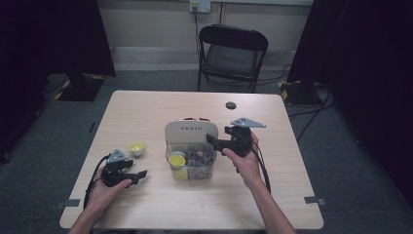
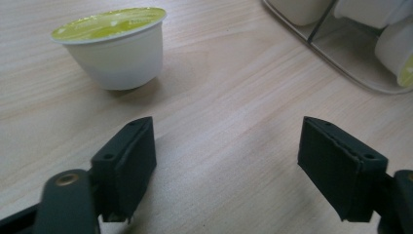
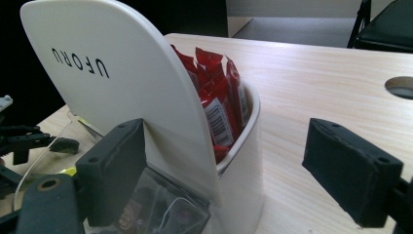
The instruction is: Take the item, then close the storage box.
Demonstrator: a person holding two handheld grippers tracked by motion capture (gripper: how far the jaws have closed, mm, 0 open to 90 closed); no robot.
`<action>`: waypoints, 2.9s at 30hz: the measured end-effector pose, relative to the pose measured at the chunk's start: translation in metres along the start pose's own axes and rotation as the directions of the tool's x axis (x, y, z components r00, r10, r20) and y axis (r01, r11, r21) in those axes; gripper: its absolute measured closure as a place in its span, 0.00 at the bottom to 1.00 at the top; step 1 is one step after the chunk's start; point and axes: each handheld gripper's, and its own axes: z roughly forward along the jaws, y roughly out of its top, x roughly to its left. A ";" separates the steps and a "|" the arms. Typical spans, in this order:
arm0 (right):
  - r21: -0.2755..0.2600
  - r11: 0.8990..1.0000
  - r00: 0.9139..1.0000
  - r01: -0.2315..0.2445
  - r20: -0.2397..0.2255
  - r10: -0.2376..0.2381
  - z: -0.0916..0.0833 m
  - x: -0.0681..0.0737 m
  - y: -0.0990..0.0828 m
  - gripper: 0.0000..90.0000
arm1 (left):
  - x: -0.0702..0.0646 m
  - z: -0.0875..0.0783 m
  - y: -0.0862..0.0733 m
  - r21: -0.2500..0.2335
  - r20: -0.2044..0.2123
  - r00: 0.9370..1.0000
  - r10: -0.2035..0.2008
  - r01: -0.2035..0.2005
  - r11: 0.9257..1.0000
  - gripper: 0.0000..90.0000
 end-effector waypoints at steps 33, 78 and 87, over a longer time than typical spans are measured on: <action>-0.015 1.000 0.990 0.026 -0.137 -0.028 -0.005 0.017 0.015 0.53 | -0.011 0.005 0.000 0.040 -0.070 0.993 0.097 -0.095 0.995 0.19; -0.015 0.999 0.986 0.028 -0.162 -0.030 -0.017 0.023 0.005 0.45 | -0.008 0.006 0.002 0.047 -0.057 0.992 0.116 -0.113 0.992 0.17; -0.007 1.000 0.986 0.031 -0.163 -0.031 -0.023 0.022 0.001 0.41 | -0.008 0.006 0.002 0.048 -0.057 0.992 0.113 -0.110 0.993 0.17</action>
